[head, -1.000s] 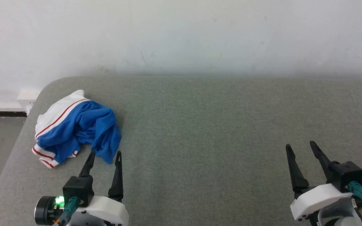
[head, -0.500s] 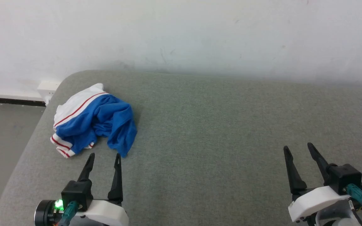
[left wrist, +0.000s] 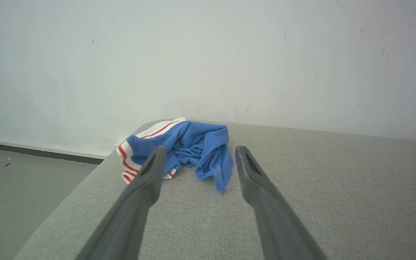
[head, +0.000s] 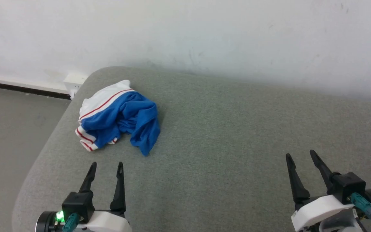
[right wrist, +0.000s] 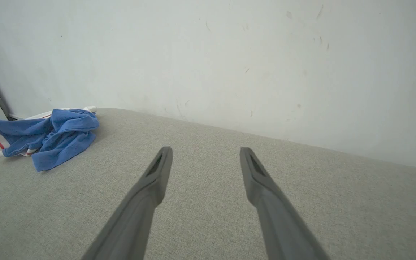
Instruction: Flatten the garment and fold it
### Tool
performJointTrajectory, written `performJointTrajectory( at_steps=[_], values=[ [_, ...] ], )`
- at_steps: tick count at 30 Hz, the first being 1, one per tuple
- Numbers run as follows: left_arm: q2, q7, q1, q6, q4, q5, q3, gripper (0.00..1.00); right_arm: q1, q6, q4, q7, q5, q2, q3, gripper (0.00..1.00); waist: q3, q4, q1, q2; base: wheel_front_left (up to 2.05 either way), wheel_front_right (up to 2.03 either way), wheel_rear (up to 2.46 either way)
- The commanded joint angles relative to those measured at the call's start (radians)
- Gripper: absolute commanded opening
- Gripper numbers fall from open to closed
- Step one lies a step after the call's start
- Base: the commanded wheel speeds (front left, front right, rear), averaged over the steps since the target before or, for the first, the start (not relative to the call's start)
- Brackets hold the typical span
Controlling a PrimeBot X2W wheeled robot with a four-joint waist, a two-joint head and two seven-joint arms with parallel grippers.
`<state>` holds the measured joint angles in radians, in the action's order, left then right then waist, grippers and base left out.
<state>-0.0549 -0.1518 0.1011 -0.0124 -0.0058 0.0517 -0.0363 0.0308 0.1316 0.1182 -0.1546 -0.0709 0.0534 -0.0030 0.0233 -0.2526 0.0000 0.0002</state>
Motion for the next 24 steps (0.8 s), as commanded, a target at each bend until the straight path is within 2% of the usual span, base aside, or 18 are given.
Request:
performJointTrajectory(
  at_steps=[1, 24],
  values=[
    [0.003, -0.013, 0.012, -0.006, 0.004, 0.005, -0.002, 1.0, 0.014, -0.001, 0.008, -0.011, -0.008, -0.002, 0.001, 1.0, 0.008, -0.022, 0.0, -0.0002, 0.0, 0.0, 0.0],
    [0.004, -0.061, 0.052, -0.001, 0.026, 0.022, 0.003, 1.0, 0.025, -0.001, 0.057, -0.059, -0.035, -0.003, 0.024, 1.0, 0.021, -0.153, 0.0, -0.0002, 0.0, 0.0, 0.0]
  ],
)
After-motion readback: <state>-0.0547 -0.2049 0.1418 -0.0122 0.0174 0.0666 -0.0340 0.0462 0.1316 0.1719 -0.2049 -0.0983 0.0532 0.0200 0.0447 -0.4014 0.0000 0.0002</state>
